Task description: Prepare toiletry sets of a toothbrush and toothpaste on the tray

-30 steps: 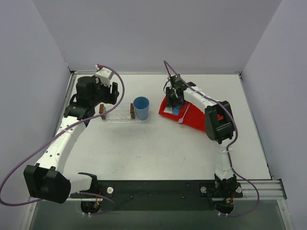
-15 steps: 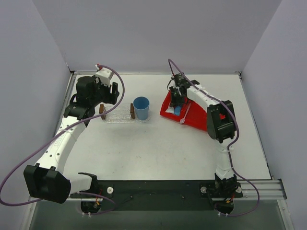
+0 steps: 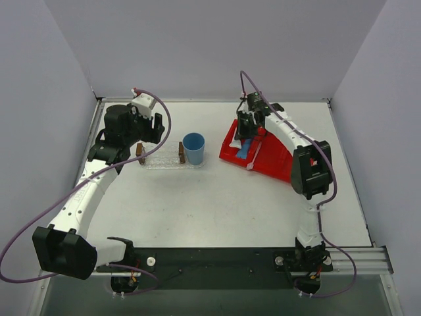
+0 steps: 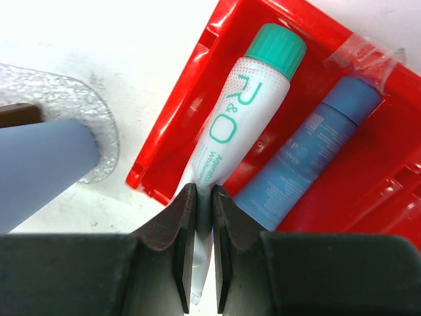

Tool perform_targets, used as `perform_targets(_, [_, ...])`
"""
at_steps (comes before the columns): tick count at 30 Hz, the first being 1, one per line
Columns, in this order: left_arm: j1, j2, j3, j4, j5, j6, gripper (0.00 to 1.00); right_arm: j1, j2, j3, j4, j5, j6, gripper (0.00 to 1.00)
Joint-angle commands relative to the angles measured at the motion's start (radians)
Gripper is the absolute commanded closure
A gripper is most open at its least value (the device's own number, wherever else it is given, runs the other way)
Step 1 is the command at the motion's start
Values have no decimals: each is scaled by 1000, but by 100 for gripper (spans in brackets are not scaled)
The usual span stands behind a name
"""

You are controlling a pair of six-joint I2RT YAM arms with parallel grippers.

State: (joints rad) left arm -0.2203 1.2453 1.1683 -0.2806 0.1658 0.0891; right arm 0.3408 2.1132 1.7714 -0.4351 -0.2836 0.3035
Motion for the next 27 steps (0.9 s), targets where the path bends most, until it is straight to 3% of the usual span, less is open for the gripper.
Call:
perform_targets(1, [7,3,24,57,73,11,29,-20,-128,33,-36,-71,6,100])
perform_targets(9, [-26,6,16,159,345,54,29,-82,-228,14,-114,-345,6,100])
perform_targets(16, [-204,39,64,159,285,237,28,-123,-337,-29,-157,-649,-14,100])
perform_targets(22, [-271,72,67,236,317,304,26,-122,-409,-56,-203,-888,-50,100])
perform_targets(27, [-323,121,109,245,325,343,23,-103,-440,-81,-240,-976,-81,100])
